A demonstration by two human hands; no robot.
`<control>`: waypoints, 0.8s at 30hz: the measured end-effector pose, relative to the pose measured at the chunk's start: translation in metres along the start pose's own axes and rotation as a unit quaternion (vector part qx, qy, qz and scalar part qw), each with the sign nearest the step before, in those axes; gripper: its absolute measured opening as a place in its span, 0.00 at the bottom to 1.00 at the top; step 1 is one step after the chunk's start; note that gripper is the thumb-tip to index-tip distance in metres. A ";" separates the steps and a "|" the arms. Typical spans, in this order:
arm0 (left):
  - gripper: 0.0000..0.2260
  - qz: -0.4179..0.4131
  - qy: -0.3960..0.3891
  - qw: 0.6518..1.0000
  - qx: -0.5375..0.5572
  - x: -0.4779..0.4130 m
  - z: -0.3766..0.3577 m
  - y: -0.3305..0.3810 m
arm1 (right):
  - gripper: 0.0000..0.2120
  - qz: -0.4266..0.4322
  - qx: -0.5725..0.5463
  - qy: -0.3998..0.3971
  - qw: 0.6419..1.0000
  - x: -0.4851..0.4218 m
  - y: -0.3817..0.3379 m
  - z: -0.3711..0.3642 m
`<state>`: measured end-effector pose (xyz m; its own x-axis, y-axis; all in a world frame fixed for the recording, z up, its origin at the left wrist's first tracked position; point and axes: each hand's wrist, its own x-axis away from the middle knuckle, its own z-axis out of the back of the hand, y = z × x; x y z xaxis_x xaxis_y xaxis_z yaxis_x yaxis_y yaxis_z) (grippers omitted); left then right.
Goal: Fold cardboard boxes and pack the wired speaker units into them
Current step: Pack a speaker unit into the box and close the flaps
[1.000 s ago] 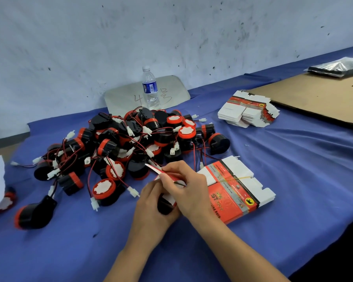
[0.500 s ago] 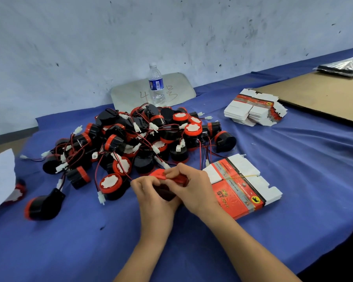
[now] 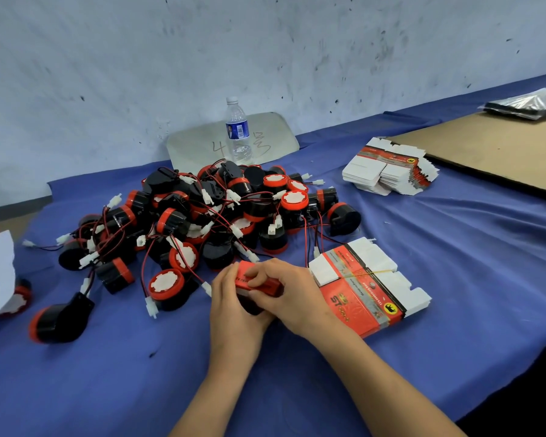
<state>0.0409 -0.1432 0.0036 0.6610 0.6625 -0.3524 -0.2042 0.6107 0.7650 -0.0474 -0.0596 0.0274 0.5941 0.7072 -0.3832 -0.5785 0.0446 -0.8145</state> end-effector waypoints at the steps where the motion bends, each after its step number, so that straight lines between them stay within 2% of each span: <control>1: 0.36 0.002 -0.002 1.000 -0.011 0.000 0.001 0.000 | 0.04 0.003 0.002 -0.008 1.000 0.000 0.000 0.001; 6: 0.37 0.002 -0.013 0.998 -0.067 0.002 0.004 0.003 | 0.07 0.012 0.051 -0.051 0.997 -0.001 -0.002 0.008; 11: 0.38 -0.044 -0.035 0.993 -0.101 0.002 0.005 -0.001 | 0.12 0.045 0.191 -0.091 0.976 0.003 -0.003 0.011; 16: 0.41 -0.035 -0.068 0.990 -0.115 0.008 0.003 -0.002 | 0.15 0.046 0.230 -0.084 0.968 0.018 0.002 0.010; 19: 0.34 -0.048 -0.029 0.996 -0.068 0.008 0.008 0.002 | 0.18 0.092 0.194 -0.043 0.976 0.022 -0.001 0.010; 22: 0.18 -0.081 0.035 0.996 0.016 0.007 0.015 0.008 | 0.30 0.145 0.133 -0.009 0.980 0.023 -0.007 0.013; 23: 0.14 -0.075 0.049 0.995 0.045 0.007 0.016 0.008 | 0.34 0.150 0.123 -0.011 0.981 0.023 -0.008 0.014; 24: 0.15 -0.065 0.056 0.993 0.077 0.006 0.017 0.008 | 0.37 0.142 0.111 -0.020 0.983 0.024 -0.009 0.013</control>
<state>0.0555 -0.1419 0.0165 0.5885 0.6316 -0.5048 -0.0040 0.6266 0.7793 -0.0352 -0.0334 0.0311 0.3701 0.7410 -0.5604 -0.8288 -0.0093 -0.5595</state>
